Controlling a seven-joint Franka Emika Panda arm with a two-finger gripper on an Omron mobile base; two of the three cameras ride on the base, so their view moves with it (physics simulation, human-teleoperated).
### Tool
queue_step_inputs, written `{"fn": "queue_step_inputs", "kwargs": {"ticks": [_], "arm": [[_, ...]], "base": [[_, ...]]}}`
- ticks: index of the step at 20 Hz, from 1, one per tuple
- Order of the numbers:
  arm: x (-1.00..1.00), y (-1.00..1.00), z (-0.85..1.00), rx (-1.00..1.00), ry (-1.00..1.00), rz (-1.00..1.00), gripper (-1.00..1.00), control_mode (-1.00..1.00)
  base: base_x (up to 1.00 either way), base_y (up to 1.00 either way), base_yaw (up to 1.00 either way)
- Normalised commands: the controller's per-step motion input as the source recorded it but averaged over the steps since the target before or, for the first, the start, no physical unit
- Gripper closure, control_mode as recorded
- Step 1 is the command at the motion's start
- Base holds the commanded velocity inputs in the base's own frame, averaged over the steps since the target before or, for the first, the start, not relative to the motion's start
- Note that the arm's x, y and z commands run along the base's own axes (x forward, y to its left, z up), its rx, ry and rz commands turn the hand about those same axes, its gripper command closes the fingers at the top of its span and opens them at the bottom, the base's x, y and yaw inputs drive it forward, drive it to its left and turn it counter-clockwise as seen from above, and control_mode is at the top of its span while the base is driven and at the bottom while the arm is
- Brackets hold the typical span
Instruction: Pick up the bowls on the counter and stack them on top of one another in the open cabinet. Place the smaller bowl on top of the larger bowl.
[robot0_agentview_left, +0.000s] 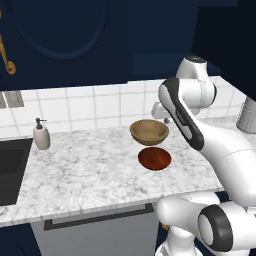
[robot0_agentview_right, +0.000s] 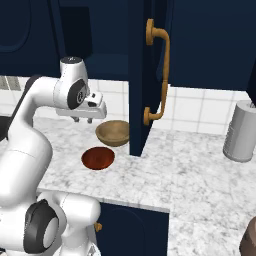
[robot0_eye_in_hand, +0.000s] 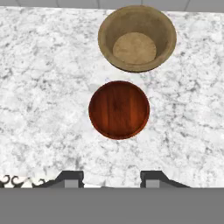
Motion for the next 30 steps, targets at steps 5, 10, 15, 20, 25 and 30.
{"fn": "queue_step_inputs", "kwargs": {"ticks": [5, 10, 15, 20, 25, 30], "arm": [[0.01, 0.00, 0.00, 0.00, 0.00, 0.00, -1.00, -1.00], [0.01, -0.41, -0.64, 0.01, 0.12, -0.11, -1.00, -1.00], [0.06, -0.45, -0.98, 0.00, 0.20, -0.19, -1.00, -1.00], [0.36, -0.02, -0.76, 0.00, 0.05, -0.14, -1.00, -1.00], [0.34, 0.00, -0.74, 0.00, 0.00, -0.07, -1.00, -1.00], [0.44, 0.00, -0.57, 0.00, 0.00, -0.06, -1.00, -1.00]], "base": [[0.00, 0.00, 0.00], [0.00, 0.00, 0.00], [0.00, 0.00, 0.00], [0.00, 0.00, 0.00], [0.00, 0.00, 0.00], [0.00, 0.00, 0.00]]}}
